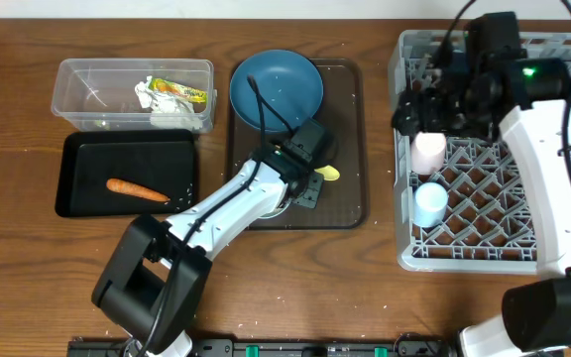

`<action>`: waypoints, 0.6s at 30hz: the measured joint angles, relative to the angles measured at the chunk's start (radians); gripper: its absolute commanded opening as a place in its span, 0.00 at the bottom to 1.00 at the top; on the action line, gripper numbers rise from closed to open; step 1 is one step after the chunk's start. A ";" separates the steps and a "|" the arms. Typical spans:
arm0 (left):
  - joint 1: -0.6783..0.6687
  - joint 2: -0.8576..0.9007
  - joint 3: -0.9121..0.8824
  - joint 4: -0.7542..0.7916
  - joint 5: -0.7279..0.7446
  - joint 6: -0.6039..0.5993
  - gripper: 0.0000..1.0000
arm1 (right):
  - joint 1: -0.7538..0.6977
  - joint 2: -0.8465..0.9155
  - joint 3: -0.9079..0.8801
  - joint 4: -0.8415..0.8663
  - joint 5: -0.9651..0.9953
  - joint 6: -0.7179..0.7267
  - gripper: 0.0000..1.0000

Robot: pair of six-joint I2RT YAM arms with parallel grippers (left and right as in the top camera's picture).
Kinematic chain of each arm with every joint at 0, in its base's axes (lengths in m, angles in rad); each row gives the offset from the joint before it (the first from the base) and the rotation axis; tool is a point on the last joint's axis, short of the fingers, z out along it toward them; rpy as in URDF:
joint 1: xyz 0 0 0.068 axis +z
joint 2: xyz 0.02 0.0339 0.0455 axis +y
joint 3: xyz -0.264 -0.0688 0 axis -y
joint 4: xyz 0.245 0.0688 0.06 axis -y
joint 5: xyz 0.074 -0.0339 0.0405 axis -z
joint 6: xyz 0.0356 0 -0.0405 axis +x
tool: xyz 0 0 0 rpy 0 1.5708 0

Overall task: Sort waste into correct bins and load items into the dishwasher rack
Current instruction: 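Reach the left gripper to the white bowl and grasp its rim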

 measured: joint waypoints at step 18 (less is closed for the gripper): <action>0.001 0.000 0.000 -0.059 -0.010 0.043 0.35 | -0.031 0.000 0.000 -0.018 0.010 -0.005 0.99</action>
